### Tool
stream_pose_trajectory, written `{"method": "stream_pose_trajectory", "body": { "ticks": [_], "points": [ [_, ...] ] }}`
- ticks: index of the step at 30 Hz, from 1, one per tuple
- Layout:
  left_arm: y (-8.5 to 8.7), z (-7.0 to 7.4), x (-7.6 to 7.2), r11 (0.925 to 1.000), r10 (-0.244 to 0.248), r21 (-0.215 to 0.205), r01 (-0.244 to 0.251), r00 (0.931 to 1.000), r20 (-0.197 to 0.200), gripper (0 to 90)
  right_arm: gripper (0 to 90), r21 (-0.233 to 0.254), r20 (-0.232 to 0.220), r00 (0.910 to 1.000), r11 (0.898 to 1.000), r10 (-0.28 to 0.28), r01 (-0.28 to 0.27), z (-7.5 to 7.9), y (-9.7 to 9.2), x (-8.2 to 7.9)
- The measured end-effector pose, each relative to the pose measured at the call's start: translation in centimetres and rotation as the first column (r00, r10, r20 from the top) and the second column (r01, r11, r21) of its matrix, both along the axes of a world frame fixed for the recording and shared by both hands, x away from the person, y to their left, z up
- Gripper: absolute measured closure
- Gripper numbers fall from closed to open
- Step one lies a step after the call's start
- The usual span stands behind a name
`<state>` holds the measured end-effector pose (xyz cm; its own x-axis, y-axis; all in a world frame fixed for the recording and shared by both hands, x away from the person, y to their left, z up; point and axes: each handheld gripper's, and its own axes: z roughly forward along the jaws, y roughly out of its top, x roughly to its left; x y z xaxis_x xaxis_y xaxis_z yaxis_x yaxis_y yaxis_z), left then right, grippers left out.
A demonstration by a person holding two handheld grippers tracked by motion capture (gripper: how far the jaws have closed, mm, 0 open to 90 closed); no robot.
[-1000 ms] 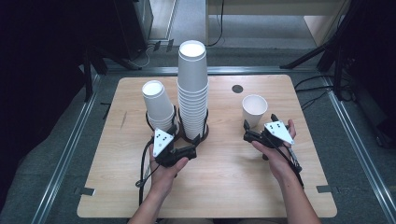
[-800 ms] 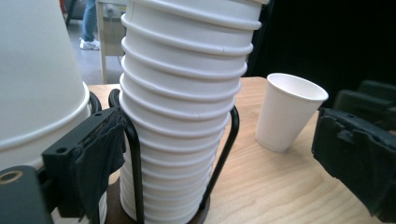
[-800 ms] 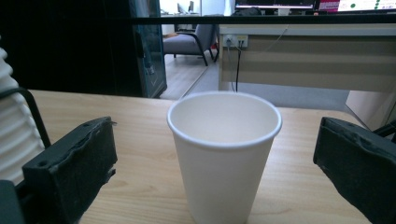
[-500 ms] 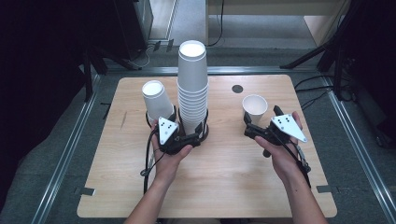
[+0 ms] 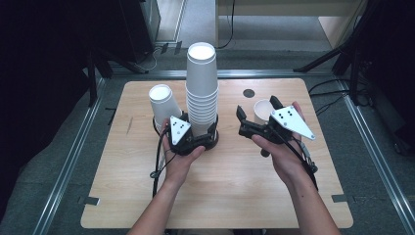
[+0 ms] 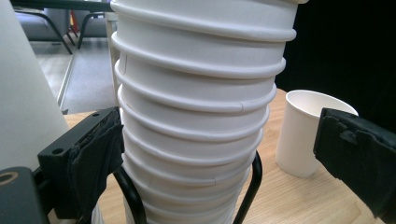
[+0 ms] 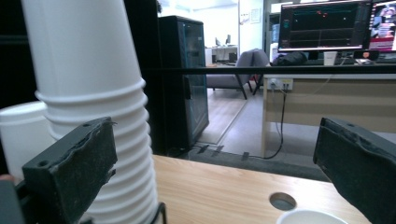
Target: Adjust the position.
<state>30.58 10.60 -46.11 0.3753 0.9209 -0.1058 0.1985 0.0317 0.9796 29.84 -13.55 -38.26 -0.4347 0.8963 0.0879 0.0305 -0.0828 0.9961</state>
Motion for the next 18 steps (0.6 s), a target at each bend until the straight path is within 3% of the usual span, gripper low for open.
{"method": "stream_pose_trajectory", "body": {
  "ticks": [12, 18],
  "points": [
    [-0.3, 0.0, 0.7, 0.9998, 0.019, -0.008, -0.019, 0.9998, -0.006, 1.9, 0.0, 0.005, 0.033, 0.9959, 0.996, 0.084, -0.084, 3.1, 3.6, -0.3],
    [-0.7, -0.1, 1.2, 0.9980, 0.063, -0.012, -0.063, 0.9979, -0.014, 1.9, 0.0, 0.008, 0.035, 0.9920, 0.993, 0.121, -0.122, 4.0, 5.1, -0.1]
  ]
}}
